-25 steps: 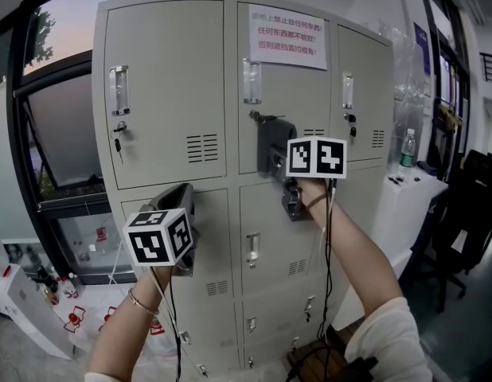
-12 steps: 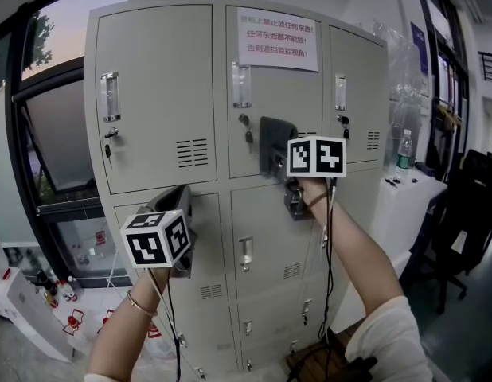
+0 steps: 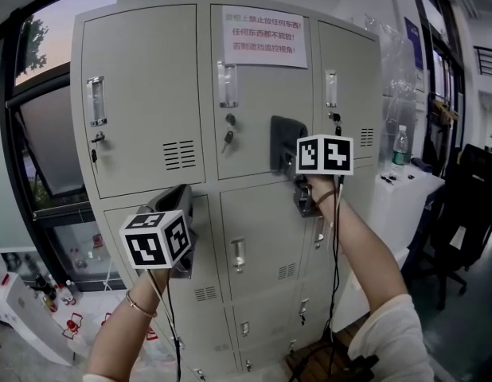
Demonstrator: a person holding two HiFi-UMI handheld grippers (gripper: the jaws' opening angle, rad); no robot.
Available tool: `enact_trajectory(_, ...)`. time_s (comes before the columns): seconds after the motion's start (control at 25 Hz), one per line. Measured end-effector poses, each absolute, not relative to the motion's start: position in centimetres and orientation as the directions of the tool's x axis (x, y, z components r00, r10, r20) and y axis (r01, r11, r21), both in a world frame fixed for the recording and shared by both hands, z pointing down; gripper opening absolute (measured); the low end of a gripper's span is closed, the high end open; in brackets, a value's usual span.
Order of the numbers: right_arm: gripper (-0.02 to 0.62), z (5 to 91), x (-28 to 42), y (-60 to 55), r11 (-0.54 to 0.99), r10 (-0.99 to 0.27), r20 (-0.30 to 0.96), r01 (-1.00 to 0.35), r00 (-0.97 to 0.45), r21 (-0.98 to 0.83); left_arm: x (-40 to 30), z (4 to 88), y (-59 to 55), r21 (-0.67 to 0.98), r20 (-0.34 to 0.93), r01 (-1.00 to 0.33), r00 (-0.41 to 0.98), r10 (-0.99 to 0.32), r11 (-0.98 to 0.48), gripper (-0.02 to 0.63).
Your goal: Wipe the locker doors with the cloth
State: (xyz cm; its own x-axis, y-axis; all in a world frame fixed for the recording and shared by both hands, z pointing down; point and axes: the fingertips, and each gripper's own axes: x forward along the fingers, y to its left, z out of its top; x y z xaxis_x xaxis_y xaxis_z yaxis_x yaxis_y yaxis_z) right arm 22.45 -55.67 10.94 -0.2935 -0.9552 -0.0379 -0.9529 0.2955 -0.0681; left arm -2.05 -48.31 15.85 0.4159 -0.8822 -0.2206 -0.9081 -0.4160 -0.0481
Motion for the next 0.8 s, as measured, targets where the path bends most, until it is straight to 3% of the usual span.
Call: enact_trajectory(0.8, 0.078, 11.3, 32.3, -57.1, 0.102, -0.994, -0.057, -0.989, -0.097, -0.103, 1.4, 15.8, -48.4, -0.081, -0.212, -0.886, 0.462, -0.861, -0.456, 0.011)
